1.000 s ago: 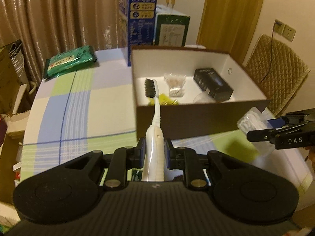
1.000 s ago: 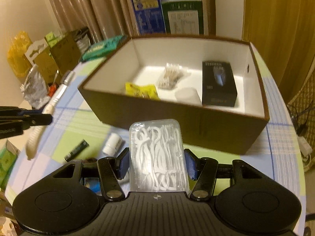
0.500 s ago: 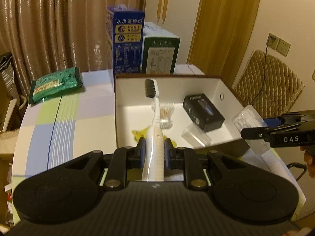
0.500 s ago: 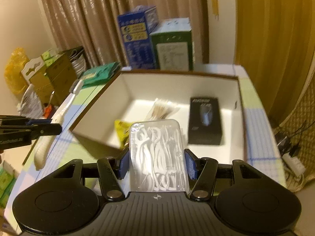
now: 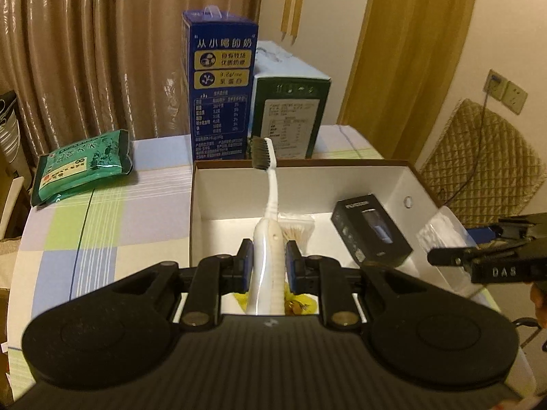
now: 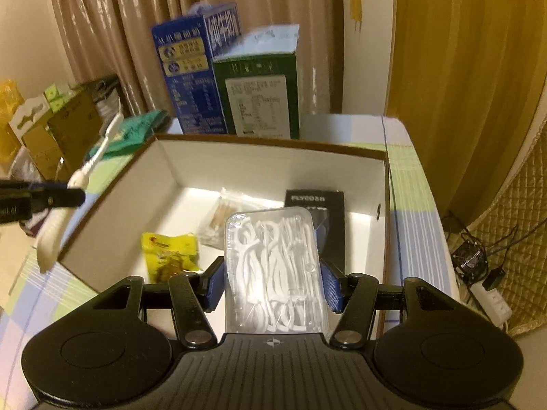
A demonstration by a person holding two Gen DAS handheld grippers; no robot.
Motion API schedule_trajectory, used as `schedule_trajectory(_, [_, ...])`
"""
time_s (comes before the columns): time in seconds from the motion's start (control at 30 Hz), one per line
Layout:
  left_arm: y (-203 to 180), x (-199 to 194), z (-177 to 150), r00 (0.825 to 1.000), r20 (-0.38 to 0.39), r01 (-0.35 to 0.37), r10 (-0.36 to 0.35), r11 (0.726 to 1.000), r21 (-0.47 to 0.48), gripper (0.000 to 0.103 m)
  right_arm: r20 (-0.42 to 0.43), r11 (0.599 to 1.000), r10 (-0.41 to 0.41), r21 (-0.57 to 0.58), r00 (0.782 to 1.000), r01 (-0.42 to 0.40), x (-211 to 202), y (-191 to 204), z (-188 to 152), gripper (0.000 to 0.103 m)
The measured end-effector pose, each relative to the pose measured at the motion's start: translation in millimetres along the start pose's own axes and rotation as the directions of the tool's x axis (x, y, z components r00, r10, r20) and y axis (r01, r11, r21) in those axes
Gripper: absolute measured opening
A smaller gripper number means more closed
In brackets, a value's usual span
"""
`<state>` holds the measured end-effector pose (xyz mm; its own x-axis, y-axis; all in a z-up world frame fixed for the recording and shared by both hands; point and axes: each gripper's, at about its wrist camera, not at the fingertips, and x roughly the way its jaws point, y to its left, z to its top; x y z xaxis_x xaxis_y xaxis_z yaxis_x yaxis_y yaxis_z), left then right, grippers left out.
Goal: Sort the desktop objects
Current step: 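Carry the toothbrush and floss-pick box into the cardboard box and lower them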
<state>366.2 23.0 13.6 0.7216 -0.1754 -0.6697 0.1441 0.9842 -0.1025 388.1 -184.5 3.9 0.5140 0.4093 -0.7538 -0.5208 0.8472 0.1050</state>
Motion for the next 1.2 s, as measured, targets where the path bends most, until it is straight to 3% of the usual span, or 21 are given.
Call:
schedule_trajectory(0.2, [3, 39, 5, 0.998, -0.063, -0.025, 0.025, 1.000, 0.008, 0.016, -0.087, 0.999, -0.018, -0.035, 0.996, 0.016, 25, -9, -3, 0.054])
schedule_trajectory(0.6, [1, 94, -12, 0.977, -0.192, -0.081, 0.093, 0.994, 0.067, 0.016, -0.163, 0.995, -0.018, -0.095, 0.987, 0.002, 41, -14, -8, 0.054])
schedule_trajectory(0.97, [-2, 114, -15, 0.958, -0.268, -0.071, 0.097, 0.992, 0.108, 0.017, -0.212, 0.988, -0.038, -0.154, 0.977, 0.005, 52, -15, -7, 0.054])
schedule_trajectory(1.2, [-2, 111, -10, 0.963, -0.257, -0.058, 0.085, 0.992, 0.111, 0.023, -0.235, 0.983, -0.047, -0.183, 0.971, 0.003, 55, -15, -6, 0.054])
